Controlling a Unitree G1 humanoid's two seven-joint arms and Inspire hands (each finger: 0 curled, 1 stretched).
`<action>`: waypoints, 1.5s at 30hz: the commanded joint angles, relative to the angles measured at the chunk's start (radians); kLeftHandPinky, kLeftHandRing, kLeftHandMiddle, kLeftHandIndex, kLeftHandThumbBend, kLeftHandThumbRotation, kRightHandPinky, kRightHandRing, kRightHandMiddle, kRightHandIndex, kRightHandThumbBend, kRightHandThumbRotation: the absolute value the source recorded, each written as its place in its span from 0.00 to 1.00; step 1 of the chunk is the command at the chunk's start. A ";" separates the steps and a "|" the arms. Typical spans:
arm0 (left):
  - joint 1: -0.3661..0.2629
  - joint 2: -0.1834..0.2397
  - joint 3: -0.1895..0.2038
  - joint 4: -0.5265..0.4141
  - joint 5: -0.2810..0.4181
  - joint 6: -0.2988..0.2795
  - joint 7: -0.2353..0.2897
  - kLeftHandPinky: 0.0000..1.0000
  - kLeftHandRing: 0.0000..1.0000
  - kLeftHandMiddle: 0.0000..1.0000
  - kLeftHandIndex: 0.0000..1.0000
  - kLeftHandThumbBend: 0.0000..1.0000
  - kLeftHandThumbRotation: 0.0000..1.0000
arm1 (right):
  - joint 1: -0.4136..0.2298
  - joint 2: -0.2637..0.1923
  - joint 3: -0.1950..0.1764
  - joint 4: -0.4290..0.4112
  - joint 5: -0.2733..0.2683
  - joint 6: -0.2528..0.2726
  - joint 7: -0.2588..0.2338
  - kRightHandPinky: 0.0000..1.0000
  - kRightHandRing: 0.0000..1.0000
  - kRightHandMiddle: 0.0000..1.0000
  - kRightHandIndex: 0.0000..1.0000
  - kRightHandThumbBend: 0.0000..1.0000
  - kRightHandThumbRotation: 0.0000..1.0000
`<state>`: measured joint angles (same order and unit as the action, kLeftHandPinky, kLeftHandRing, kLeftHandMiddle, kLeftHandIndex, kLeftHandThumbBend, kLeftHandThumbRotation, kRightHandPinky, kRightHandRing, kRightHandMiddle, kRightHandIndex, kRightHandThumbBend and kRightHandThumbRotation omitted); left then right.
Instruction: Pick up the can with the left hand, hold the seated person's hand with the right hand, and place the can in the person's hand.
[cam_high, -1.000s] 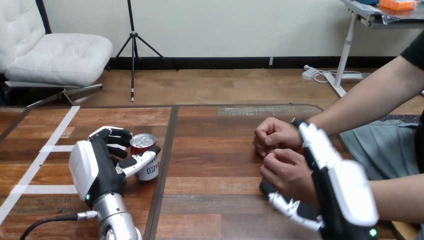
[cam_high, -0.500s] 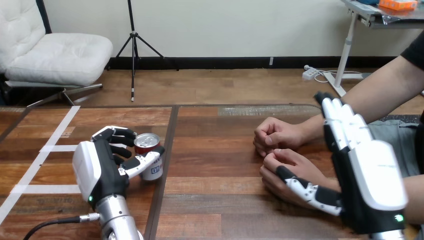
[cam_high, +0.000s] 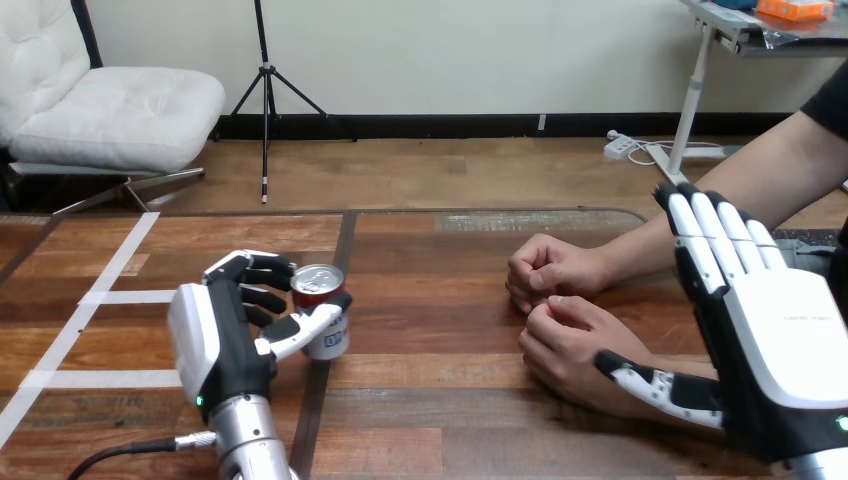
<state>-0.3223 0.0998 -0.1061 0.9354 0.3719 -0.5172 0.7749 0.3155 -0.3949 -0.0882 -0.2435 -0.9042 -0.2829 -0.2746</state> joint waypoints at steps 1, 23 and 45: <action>-0.029 -0.001 -0.010 -0.082 0.019 -0.046 -0.001 0.34 0.40 0.44 0.45 0.65 0.00 | -0.018 -0.061 -0.037 -0.072 -0.010 0.040 0.067 1.00 1.00 1.00 1.00 0.80 0.35; 0.039 -0.039 -0.008 -0.179 0.014 -0.074 -0.054 0.38 0.42 0.44 0.46 0.62 0.00 | -0.044 -0.178 -0.034 -0.136 -0.022 0.224 0.435 1.00 1.00 1.00 0.98 0.87 0.36; 0.076 -0.055 -0.018 -0.228 0.036 -0.081 -0.067 0.39 0.42 0.44 0.46 0.62 0.00 | -0.138 -0.206 0.045 -0.032 -0.027 0.265 0.573 1.00 0.92 0.91 0.88 0.93 0.35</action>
<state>-0.2108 0.0501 -0.1117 0.7839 0.3864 -0.5659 0.7084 0.2754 -0.5575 -0.0666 -0.3010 -0.9247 -0.0199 0.2919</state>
